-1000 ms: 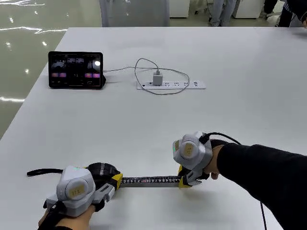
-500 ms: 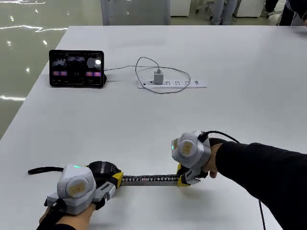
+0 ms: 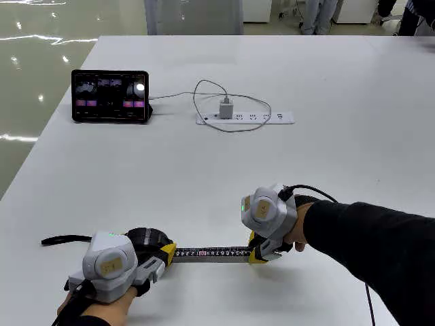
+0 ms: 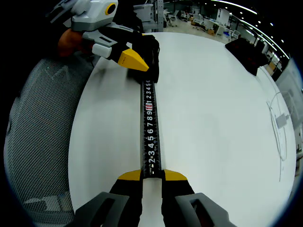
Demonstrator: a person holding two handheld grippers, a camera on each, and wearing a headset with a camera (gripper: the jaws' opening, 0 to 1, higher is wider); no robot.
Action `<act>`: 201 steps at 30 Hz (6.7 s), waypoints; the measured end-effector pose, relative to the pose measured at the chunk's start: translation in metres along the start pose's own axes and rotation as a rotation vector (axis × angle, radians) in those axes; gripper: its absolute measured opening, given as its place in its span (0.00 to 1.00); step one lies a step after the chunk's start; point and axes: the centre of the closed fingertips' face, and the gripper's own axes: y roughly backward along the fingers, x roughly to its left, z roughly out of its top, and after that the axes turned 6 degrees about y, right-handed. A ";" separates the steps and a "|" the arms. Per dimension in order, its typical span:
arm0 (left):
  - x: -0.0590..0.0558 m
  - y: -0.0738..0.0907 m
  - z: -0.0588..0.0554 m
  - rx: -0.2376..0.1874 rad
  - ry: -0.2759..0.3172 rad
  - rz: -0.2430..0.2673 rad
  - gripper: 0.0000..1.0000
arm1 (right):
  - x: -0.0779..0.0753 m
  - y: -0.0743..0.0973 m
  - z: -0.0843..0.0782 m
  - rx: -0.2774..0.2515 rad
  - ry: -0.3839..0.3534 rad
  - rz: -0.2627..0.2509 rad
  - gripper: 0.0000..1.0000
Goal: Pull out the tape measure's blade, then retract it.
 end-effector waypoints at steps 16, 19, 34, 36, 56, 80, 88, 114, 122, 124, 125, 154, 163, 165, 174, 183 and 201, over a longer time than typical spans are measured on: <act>0.000 0.000 0.000 0.001 -0.003 -0.001 0.57 | -0.001 -0.002 0.006 -0.010 0.005 0.001 0.11; 0.000 -0.001 0.000 0.002 -0.003 -0.001 0.57 | -0.001 -0.003 0.007 -0.009 0.007 0.002 0.11; 0.000 0.000 0.000 0.004 -0.013 -0.003 0.57 | -0.002 -0.005 0.012 -0.012 0.007 0.006 0.11; 0.000 0.000 0.000 0.004 -0.014 -0.004 0.57 | -0.001 -0.005 0.013 -0.013 0.009 0.006 0.11; 0.000 0.000 0.000 0.005 -0.011 -0.006 0.57 | -0.001 -0.008 0.020 -0.021 0.003 0.011 0.11; -0.001 0.001 0.000 0.007 -0.008 -0.007 0.57 | -0.002 -0.012 0.029 -0.039 0.005 -0.003 0.11; 0.000 0.001 0.000 0.009 -0.008 -0.008 0.57 | -0.003 -0.014 0.034 -0.045 0.000 -0.003 0.11; 0.000 0.001 0.000 0.011 0.002 -0.010 0.57 | -0.005 -0.019 0.046 -0.052 0.004 -0.005 0.11; 0.000 0.001 0.000 0.010 0.002 -0.010 0.57 | -0.005 -0.020 0.049 -0.055 0.001 -0.010 0.11; 0.000 0.000 0.000 0.009 0.003 -0.011 0.57 | -0.005 -0.021 0.049 -0.054 0.005 -0.010 0.11; 0.000 0.000 0.001 0.009 0.005 -0.012 0.57 | -0.005 -0.021 0.050 -0.056 0.005 -0.010 0.11; 0.001 0.001 0.001 0.016 0.027 -0.022 0.57 | -0.006 -0.025 0.062 -0.064 0.005 -0.008 0.11; 0.001 0.001 0.001 0.020 0.028 -0.026 0.57 | -0.006 -0.027 0.067 -0.075 0.006 -0.005 0.11; 0.001 0.001 0.001 0.019 0.027 -0.026 0.57 | -0.006 -0.027 0.068 -0.076 0.006 -0.004 0.11; 0.002 0.000 0.000 0.020 0.028 -0.027 0.57 | -0.007 -0.029 0.072 -0.080 0.006 -0.002 0.11; 0.001 0.000 0.000 0.020 0.029 -0.028 0.57 | -0.007 -0.031 0.077 -0.092 0.005 0.001 0.11; 0.001 0.000 0.000 0.024 0.031 -0.027 0.57 | -0.008 -0.035 0.085 -0.111 0.013 0.005 0.11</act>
